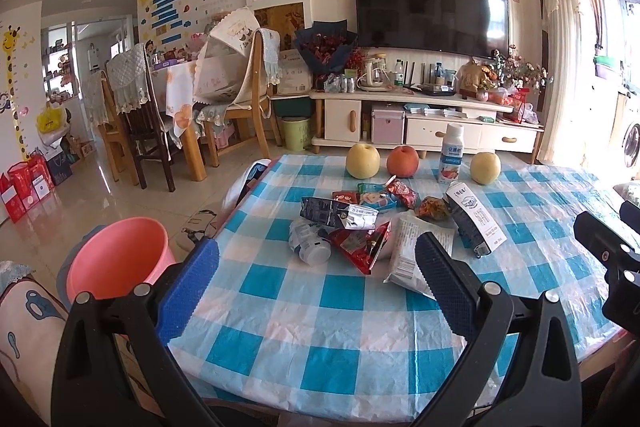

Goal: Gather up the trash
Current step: 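Move both tools toward the snack packets and cartons on the table, then grasp the white milk carton with the left tool, then grasp the white wipes packet with the right tool while the left tool holds the carton, then carry carton and wipes packet over the pink bucket and open both tools, then move both tools back over the table items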

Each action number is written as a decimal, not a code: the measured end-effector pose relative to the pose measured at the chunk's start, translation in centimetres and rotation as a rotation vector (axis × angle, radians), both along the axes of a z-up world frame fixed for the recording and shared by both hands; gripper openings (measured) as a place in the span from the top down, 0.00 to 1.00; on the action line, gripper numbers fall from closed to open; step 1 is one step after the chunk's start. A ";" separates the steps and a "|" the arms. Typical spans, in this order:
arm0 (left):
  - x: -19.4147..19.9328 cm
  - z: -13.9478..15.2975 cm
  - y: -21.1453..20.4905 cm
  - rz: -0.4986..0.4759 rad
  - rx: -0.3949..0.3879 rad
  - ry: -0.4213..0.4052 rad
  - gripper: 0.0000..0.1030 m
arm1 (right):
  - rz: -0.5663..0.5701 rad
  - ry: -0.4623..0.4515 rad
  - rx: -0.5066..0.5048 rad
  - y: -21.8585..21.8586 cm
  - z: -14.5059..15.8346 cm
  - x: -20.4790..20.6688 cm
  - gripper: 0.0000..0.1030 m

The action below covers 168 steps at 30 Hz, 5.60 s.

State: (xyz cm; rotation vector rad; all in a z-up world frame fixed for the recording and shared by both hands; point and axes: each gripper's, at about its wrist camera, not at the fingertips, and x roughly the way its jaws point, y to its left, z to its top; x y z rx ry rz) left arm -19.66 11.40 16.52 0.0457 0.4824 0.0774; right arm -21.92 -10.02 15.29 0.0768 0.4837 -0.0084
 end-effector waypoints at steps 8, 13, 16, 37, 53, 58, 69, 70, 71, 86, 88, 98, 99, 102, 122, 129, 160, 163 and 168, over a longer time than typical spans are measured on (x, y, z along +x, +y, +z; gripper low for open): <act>1.5 -2.0 0.3 -0.012 -0.021 0.042 0.04 | 0.010 0.046 0.062 -0.9 -1.3 1.3 0.04; 2.7 -4.2 0.7 -0.059 -0.054 0.054 0.04 | -0.009 0.087 0.094 -2.4 -2.2 2.5 0.04; 3.3 -5.6 0.5 -0.123 -0.069 0.051 0.04 | -0.012 0.133 0.113 -3.2 -2.7 3.6 0.04; 16.2 -6.4 2.5 -0.073 -0.348 0.238 0.04 | 0.047 0.387 -0.033 -4.3 -7.1 17.8 0.04; 25.7 -9.3 -4.0 0.069 0.107 0.470 0.04 | 0.078 0.499 -0.050 -5.5 -11.7 24.7 0.04; 26.0 -10.9 -2.9 0.102 0.090 0.500 0.15 | 0.150 0.435 -0.057 -4.1 -9.4 23.3 0.04; 24.0 -12.0 -0.5 0.103 -0.033 0.459 0.37 | 0.299 0.549 -0.005 1.4 -10.8 21.8 0.04; 23.7 -12.0 -0.2 0.100 -0.044 0.450 0.37 | 0.292 0.566 0.010 1.5 -11.1 22.0 0.04; 23.4 -12.0 0.0 0.099 -0.056 0.441 0.37 | 0.284 0.585 0.032 1.5 -11.4 22.2 0.04; 18.7 -11.6 4.4 0.037 -0.285 0.358 0.37 | 0.197 0.707 0.073 4.9 -14.0 24.2 0.04; 18.2 -11.2 4.9 0.023 -0.296 0.346 0.37 | 0.185 0.701 0.034 5.6 -14.3 24.5 0.04; 17.1 -9.6 8.2 0.003 -0.324 0.289 0.37 | 0.160 0.697 -0.025 6.0 -15.1 25.4 0.14; 17.0 -9.6 8.6 0.003 -0.341 0.288 0.37 | 0.157 0.694 -0.030 5.8 -15.1 25.4 0.17; 16.9 -9.3 9.5 0.004 -0.369 0.279 0.37 | 0.162 0.689 -0.022 5.5 -15.1 25.3 0.22; 14.7 -6.2 13.3 0.090 -0.389 0.153 0.37 | 0.173 0.461 0.201 4.4 -7.1 21.9 0.60; 13.1 -4.7 17.8 0.221 -0.417 0.091 0.37 | 0.422 0.329 0.354 11.1 -1.6 19.7 0.59; 7.7 -7.5 36.3 0.803 -0.496 0.004 0.18 | 0.680 0.437 0.326 33.7 -3.4 19.5 0.15; 7.5 -6.2 34.5 0.744 -0.436 -0.099 0.16 | 0.610 0.359 0.277 29.7 -2.8 18.3 0.13; 8.2 -4.5 30.0 0.601 -0.350 -0.224 0.12 | 0.476 0.206 0.168 23.3 -1.1 16.2 0.10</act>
